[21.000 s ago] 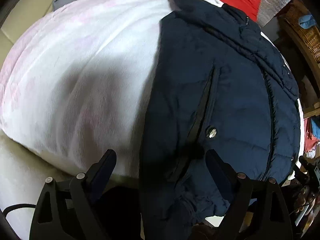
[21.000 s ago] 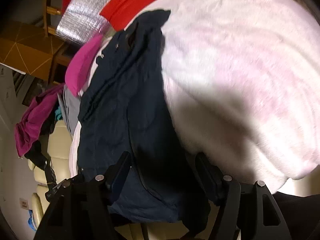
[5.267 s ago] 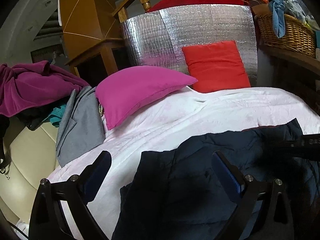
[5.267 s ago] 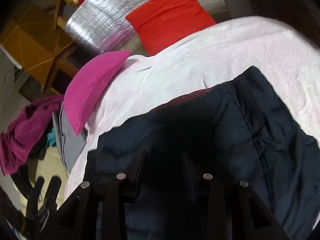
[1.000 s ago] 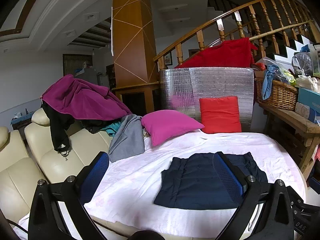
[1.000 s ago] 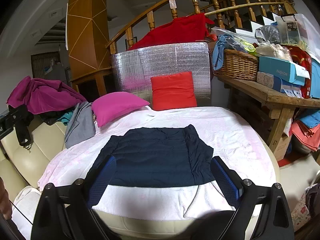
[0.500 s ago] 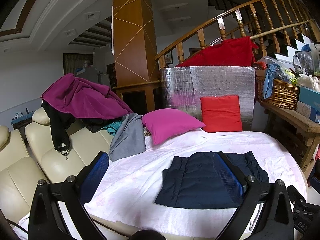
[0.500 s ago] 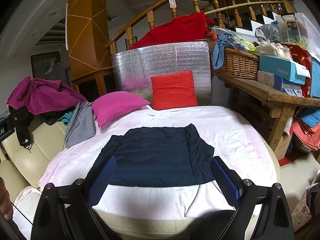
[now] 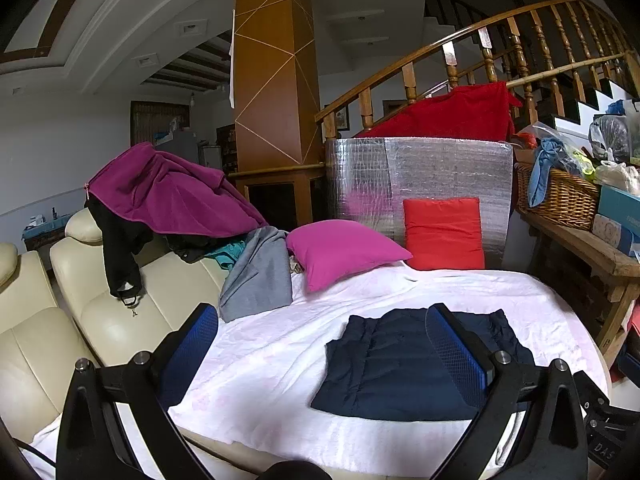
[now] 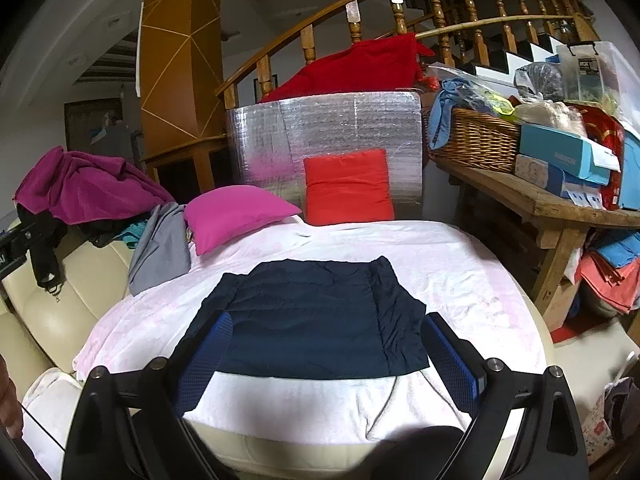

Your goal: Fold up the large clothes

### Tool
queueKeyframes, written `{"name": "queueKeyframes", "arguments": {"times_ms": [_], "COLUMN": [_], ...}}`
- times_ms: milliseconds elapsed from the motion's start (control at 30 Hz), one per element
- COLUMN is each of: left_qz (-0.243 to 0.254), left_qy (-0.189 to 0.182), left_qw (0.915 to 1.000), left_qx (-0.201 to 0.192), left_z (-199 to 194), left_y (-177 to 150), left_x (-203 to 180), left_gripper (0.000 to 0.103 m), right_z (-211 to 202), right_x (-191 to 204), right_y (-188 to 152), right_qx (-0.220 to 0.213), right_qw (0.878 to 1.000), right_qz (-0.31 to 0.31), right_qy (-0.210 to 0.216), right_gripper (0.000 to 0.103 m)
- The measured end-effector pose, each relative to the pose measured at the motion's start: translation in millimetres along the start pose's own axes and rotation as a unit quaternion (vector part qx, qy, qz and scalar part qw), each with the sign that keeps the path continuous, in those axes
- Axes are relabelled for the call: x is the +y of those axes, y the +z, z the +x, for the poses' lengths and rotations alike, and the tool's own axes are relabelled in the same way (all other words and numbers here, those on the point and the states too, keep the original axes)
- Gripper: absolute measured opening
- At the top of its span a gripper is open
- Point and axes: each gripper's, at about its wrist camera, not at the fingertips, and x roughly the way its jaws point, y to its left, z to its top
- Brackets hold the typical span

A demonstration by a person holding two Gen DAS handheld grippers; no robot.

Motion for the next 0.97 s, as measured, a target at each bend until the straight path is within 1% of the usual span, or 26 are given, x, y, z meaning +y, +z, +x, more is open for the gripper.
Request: {"name": "queueKeyframes", "arguments": {"times_ms": [400,667,733,800,867,900,933,967], "left_qz": [0.002,-0.007,-0.005,-0.004,-0.019,-0.029,-0.043,-0.053], "left_qy": [0.001,-0.007,-0.013,-0.027,-0.061,-0.071,-0.077,-0.074], "left_qw": [1.0000,0.9998,0.9997,0.9994,0.9975,0.9965,0.9952,0.9944], "left_qx": [0.009,0.016,0.019,0.023,0.028,0.032,0.042,0.054], "left_z": [14,34,41,51,66,74,87,104], "left_y": [1,5,6,8,9,9,10,11], "left_x": [7,7,5,1,2,4,7,11], "left_gripper": [0.103,0.103,0.103,0.103,0.103,0.103,0.103,0.103], "right_z": [13,36,45,58,73,82,90,102], "right_x": [18,20,17,12,2,-5,-12,-23], "right_y": [14,26,28,31,36,38,40,42], "right_qx": [-0.005,-0.002,0.001,0.008,0.018,0.022,0.024,0.026], "right_qw": [1.000,1.000,1.000,1.000,1.000,1.000,1.000,0.999], "right_qz": [-0.023,-0.029,-0.026,-0.023,-0.017,-0.012,-0.009,-0.005], "right_qy": [0.004,0.001,-0.002,-0.003,-0.003,-0.007,-0.012,-0.025], "right_gripper": [0.097,0.097,0.097,0.097,0.097,0.097,0.097,0.097]}}
